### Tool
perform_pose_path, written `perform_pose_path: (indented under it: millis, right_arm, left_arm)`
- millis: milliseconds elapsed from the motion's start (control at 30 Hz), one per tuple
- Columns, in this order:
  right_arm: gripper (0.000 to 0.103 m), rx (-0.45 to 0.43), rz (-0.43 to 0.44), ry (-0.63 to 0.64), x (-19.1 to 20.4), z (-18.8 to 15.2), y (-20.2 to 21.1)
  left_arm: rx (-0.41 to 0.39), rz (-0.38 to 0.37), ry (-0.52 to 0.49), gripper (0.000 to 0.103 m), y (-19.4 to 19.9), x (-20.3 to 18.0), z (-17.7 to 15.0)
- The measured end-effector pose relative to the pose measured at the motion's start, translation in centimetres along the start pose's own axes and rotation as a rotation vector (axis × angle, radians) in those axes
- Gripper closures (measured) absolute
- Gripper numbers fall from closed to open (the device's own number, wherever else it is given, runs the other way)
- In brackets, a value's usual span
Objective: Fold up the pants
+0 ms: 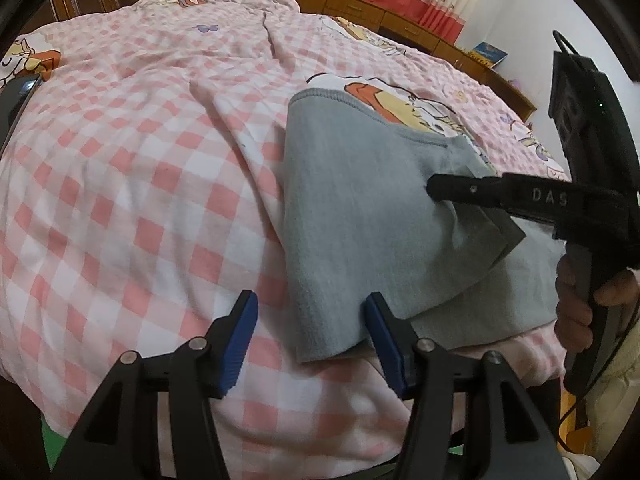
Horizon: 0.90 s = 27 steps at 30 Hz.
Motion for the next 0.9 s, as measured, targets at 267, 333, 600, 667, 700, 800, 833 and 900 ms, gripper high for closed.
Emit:
perform_pose_path:
  millis: [267,333,600,667,700,800,833,900]
  right_arm:
    - [0.092,-0.093,0.066,-0.006,3.7,3.4,4.9]
    - [0.092,-0.119,0.068,0.001,5.1,4.2,6.4]
    - [0.092,-0.183,0.059,0.013,7.1,5.2,10.5]
    - [0.092,-0.218,0.051,0.005,6.6,5.5,12.3]
    - [0.092,-0.229,0.047,0.004,6.3,5.7,13.0]
    - [0.093,-0.255,0.02,0.0,5.0,6.0,15.3]
    - [0.093,-0.263,0.006,-0.003,4.3,6.0,16.2]
    - [0.093,-0.276,-0.016,-0.001,3.3,5.9,17.1]
  left_arm:
    - [-0.052,-0.024,0.0,0.035,2.5,0.0,0.1]
    - [-0.062,-0.031,-0.016,0.032,3.1,-0.5,-0.1]
    - [-0.058,-0.032,-0.013,0.029,2.0,-2.4,-0.5]
    - [-0.036,0.028,-0.028,0.029,1.0,-2.5,-0.8]
    - [-0.031,0.055,-0.035,0.029,0.8,-2.4,-0.9]
    - [-0.044,0.058,-0.037,0.027,1.1,-2.3,-1.1]
    - [-0.062,0.058,-0.039,0.027,1.5,-2.5,-0.9]
    - [-0.083,0.069,-0.061,0.025,2.1,-3.1,-0.6]
Point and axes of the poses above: each gripper's, at about its wrist camera, not at the fingertips, and y roughly against the way its jaws point, x to its left, z to its top, the point moved 5 cm from there along -y, roughly the way its jaws point, and after that the axes turned 7 degrees about -x, right-handed, at the moved point
